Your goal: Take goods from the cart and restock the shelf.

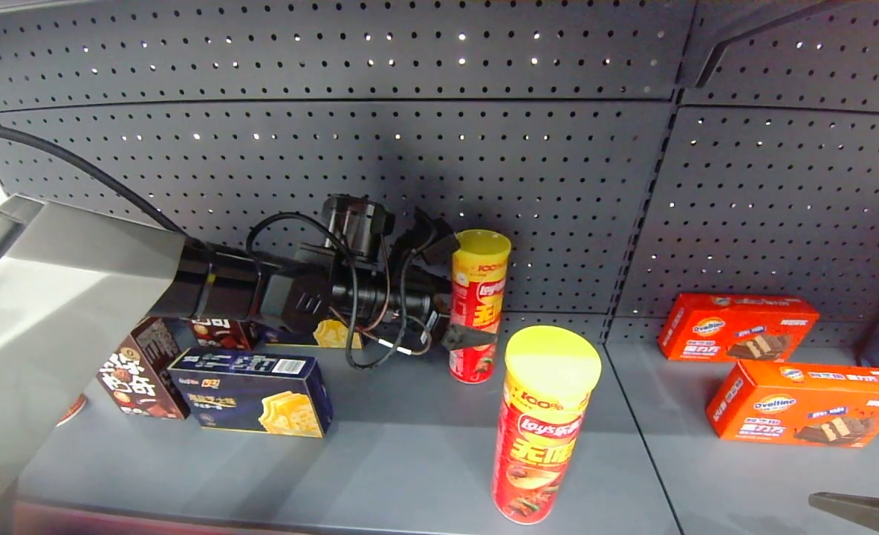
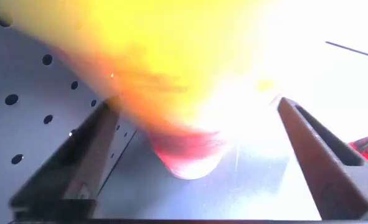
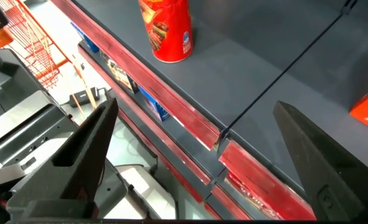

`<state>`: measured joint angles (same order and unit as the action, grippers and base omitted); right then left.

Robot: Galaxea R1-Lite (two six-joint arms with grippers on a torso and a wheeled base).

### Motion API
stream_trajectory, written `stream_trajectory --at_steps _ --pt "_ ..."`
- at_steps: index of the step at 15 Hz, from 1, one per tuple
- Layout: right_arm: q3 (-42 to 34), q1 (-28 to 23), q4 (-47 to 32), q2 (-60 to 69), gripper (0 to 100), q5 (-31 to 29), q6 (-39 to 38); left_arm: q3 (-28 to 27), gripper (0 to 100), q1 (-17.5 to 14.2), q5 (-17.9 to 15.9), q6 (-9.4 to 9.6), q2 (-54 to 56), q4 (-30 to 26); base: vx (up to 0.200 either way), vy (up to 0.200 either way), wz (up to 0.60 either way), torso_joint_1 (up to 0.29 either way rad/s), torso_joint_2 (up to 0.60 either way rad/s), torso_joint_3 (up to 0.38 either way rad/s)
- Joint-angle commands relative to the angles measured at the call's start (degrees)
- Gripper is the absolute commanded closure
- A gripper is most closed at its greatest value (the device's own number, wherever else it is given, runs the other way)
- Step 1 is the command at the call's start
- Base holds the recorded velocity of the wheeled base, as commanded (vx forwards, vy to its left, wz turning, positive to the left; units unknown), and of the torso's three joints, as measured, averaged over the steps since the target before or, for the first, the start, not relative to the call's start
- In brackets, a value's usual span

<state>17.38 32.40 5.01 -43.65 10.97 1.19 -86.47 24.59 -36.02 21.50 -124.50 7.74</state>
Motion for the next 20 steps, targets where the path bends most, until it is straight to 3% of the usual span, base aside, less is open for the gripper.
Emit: stream_trajectory --at_steps 1,3,7,11,13,15,16,17,19,20 --pt "-0.42 0.03 0.18 -1.26 0 -0.07 0.04 0.42 0 -0.15 0.25 -0.06 0.75 -0.01 0.000 0.000 0.00 0.000 0.00 0.000" --pt "-0.51 -0.32 0.18 -2.93 0 -0.07 -0.05 2.44 0 -0.68 0.60 0.03 3.21 -0.01 0.000 0.000 0.00 0.000 0.00 0.000" --pt "0.28 -0.50 0.35 -8.46 0 -0.07 0.04 10.97 0 -3.23 6.23 -0.06 9.72 0.43 0.000 0.000 0.00 0.000 0.00 0.000" --pt "-0.25 -0.50 3.08 -11.45 0 -0.25 0.04 15.36 0 -2.97 13.08 -1.55 14.20 0.26 0.000 0.000 0.00 0.000 0.00 0.000" --pt "-0.33 -0.50 3.08 -12.16 0 -0.34 0.04 15.98 0 -1.21 19.41 -2.34 14.73 0.52 0.000 0.000 0.00 0.000 0.00 0.000" --pt "-0.60 -0.50 3.08 -12.68 0 -0.34 0.04 15.63 0 1.25 34.35 -2.78 14.46 0.87 0.000 0.000 0.00 0.000 0.00 0.000" --pt "-0.60 -0.59 3.08 -12.77 0 -0.34 0.04 15.45 0 2.22 37.34 -3.49 14.20 1.40 0.000 0.000 0.00 0.000 0.00 0.000" --pt "-0.86 -0.50 3.08 -12.77 0 -0.34 0.04 15.45 0 4.68 40.95 -6.30 13.76 1.84 0.000 0.000 0.00 0.000 0.00 0.000" --pt "-1.04 -0.59 3.16 -12.68 0 -0.34 0.04 15.19 0 6.00 49.82 -7.09 12.09 2.10 0.000 0.000 0.00 0.000 0.00 0.000" --pt "-0.86 -0.59 3.16 -12.68 0 -0.34 0.04 14.31 0 6.70 51.84 -7.18 11.30 1.93 0.000 0.000 0.00 0.000 0.00 0.000"
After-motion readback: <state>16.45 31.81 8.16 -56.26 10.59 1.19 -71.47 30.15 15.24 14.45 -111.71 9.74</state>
